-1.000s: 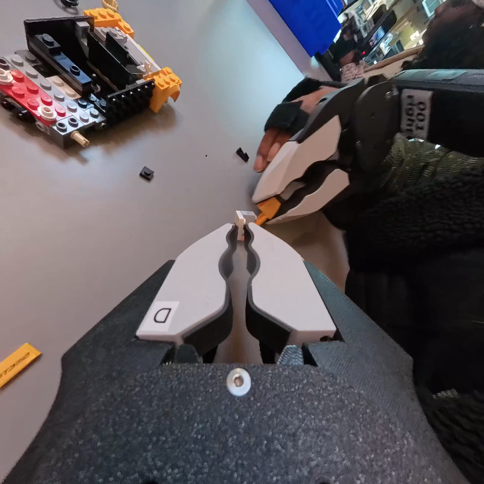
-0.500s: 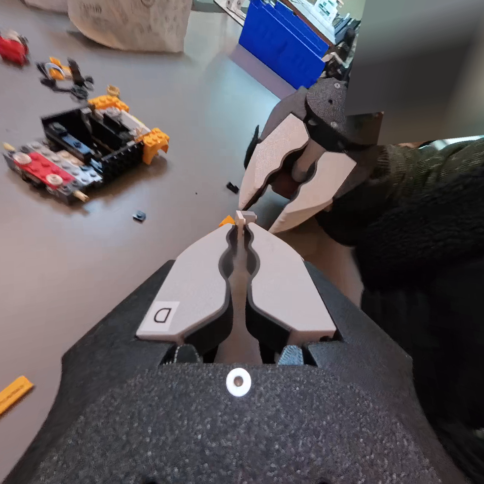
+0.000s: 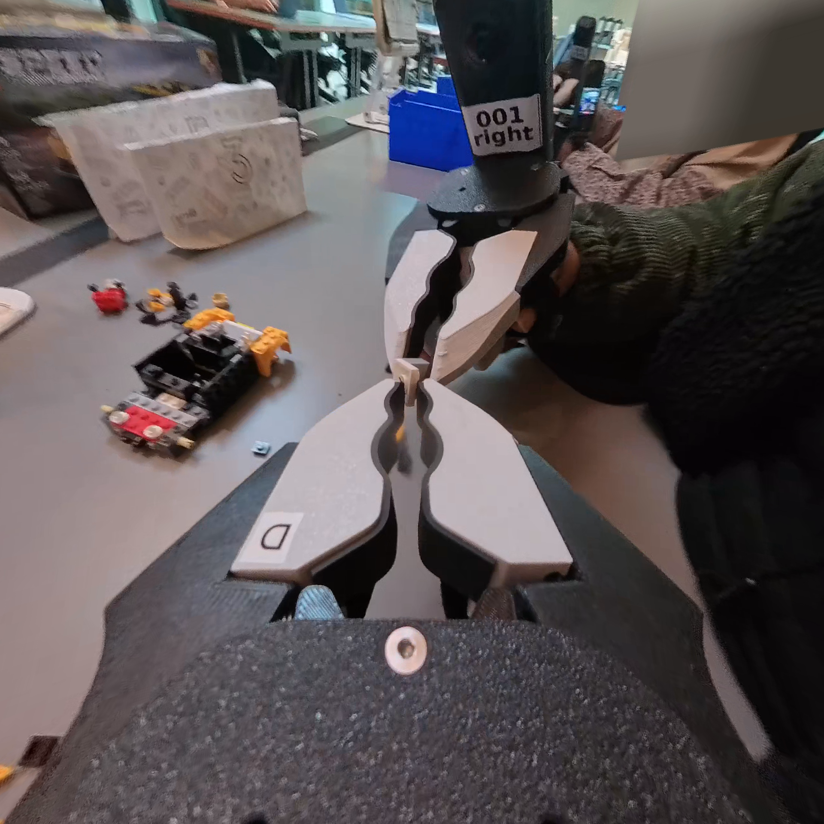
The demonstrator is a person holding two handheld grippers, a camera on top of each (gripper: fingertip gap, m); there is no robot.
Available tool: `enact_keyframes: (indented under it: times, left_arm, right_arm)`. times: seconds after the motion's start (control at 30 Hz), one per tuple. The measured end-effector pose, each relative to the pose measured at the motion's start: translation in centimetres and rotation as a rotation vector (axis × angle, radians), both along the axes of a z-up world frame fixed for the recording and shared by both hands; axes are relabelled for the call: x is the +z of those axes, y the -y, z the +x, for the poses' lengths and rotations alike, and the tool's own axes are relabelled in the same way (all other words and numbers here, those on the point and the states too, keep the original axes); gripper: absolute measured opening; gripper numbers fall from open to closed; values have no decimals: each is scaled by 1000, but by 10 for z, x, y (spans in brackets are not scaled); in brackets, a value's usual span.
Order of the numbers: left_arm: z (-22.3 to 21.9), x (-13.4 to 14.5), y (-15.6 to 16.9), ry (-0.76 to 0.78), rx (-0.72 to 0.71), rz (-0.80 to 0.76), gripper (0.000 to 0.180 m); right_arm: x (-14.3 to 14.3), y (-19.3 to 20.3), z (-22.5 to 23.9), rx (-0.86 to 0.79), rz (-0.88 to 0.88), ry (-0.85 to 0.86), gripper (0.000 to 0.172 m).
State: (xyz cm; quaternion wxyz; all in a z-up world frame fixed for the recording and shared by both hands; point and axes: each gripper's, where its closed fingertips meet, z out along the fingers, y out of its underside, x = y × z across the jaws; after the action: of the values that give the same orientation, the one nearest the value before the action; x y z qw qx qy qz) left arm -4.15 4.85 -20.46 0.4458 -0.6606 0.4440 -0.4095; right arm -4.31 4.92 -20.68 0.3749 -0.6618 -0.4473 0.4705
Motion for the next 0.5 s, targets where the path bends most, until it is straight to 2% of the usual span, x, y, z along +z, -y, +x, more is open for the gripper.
enact_keyframes:
  times: [0.1, 0.3, 0.5]
  left_arm:
    - [-1, -2, 10, 0, -71, -93, 5]
    - [2, 5, 20, 30, -153, -150, 3]
    - [1, 28, 39, 235, -330, -355, 1]
  right_arm:
    - [-3, 8, 1, 73, 71, 43, 10]
    - [3, 16, 5, 119, 167, 65, 10]
    - [22, 32, 4, 204, 184, -9, 10]
